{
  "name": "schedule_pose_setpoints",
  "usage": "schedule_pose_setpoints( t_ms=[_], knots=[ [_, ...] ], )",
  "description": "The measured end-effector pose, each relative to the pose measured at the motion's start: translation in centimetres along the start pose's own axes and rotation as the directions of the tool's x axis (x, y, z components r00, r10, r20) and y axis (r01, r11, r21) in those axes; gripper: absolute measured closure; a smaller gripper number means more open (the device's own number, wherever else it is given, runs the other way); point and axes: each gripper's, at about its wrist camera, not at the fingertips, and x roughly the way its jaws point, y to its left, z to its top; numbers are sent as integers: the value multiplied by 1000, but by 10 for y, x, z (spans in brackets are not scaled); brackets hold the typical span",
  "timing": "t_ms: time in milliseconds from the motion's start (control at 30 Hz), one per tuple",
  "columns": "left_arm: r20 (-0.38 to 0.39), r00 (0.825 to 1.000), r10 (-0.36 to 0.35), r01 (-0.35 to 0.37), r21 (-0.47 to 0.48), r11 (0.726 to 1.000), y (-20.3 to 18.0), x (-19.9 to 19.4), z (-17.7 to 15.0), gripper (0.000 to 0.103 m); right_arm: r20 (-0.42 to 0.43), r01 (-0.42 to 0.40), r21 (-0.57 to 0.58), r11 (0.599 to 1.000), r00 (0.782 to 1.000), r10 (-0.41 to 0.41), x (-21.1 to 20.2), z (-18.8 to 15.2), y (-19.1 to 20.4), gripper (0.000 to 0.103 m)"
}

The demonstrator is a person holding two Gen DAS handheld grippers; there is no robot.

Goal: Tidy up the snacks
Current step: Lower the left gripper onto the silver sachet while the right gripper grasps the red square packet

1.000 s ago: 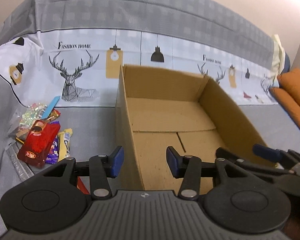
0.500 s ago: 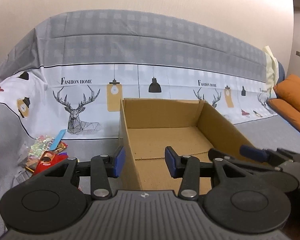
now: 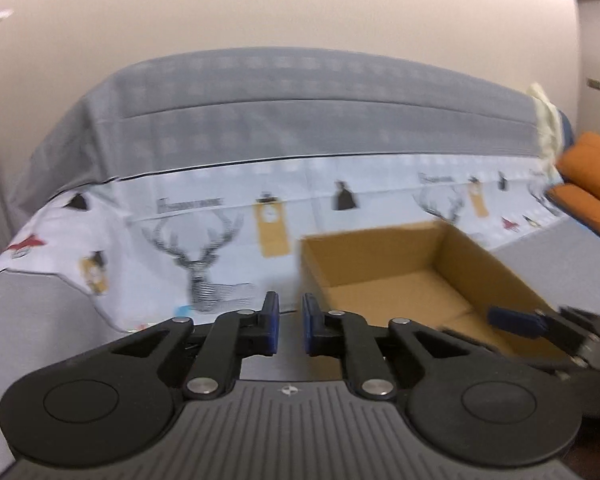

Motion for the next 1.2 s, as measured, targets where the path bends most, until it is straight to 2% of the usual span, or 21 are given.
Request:
schedule_pose_setpoints(
  t_ms=[100, 133, 167, 200, 267, 367, 433, 467, 567, 667, 700, 733, 767, 833, 900, 967, 1067, 1200],
  knots=[
    [-36, 998, 52, -56, -105, 993, 44, 14, -18, 91, -1, -88, -31, 996, 996, 88, -1, 2, 23, 38],
    [-104, 992, 78, -92, -142, 986, 58, 24, -27, 91, -5, -114, -36, 993, 994, 114, -1, 4, 29, 40],
    [-218, 969, 114, -161, -210, 964, 76, 37, -34, 91, -13, -148, -51, 988, 989, 148, 0, 4, 38, 46],
    [-264, 959, 103, -181, -292, 939, 92, 43, -39, 91, -23, -177, -67, 982, 984, 176, 2, 2, 46, 50],
    [-305, 951, 53, -183, -416, 891, 117, 51, -49, 91, -51, -237, -94, 967, 971, 233, 4, 0, 65, 57],
    [-377, 925, 46, -232, -465, 854, 135, 65, -67, 91, -109, -283, -153, 947, 957, 269, 16, -11, 92, 57],
    [-374, 927, 1, -213, -524, 825, 146, 68, -73, 91, -167, -307, -188, 933, 946, 278, 28, -20, 108, 57],
    [-372, 928, 3, -215, -531, 820, 150, 69, -74, 89, -204, -322, -189, 928, 937, 284, 34, -24, 113, 57],
    [-415, 910, 16, -258, -535, 804, 157, 76, -80, 88, -282, -338, -170, 926, 917, 282, 54, -30, 115, 54],
    [-465, 885, -25, -277, -570, 774, 162, 91, -92, 79, -355, -336, -182, 924, 899, 257, 67, -35, 115, 50],
    [-475, 879, -31, -283, -574, 768, 162, 96, -93, 72, -371, -335, -183, 924, 894, 251, 71, -37, 115, 49],
    [-484, 875, -27, -291, -568, 770, 160, 100, -93, 63, -391, -333, -183, 925, 888, 243, 77, -40, 115, 46],
    [-494, 869, -15, -302, -555, 775, 159, 103, -93, 57, -413, -328, -175, 928, 880, 234, 78, -41, 113, 40],
    [-520, 853, 31, -338, -506, 794, 152, 108, -92, 41, -442, -318, -167, 933, 870, 217, 84, -46, 115, 32],
    [-543, 836, 85, -365, -434, 824, 144, 113, -91, 35, -459, -310, -171, 935, 865, 203, 92, -54, 117, 30],
    [-568, 815, 116, -383, -377, 844, 138, 118, -93, 32, -475, -308, -178, 935, 859, 193, 100, -60, 121, 28],
    [-598, 794, 110, -389, -360, 848, 136, 124, -99, 32, -497, -290, -211, 934, 854, 153, 117, -74, 127, 27],
    [-609, 786, 101, -389, -362, 847, 135, 130, -106, 32, -529, -261, -221, 940, 841, 109, 134, -86, 126, 26]
  ],
)
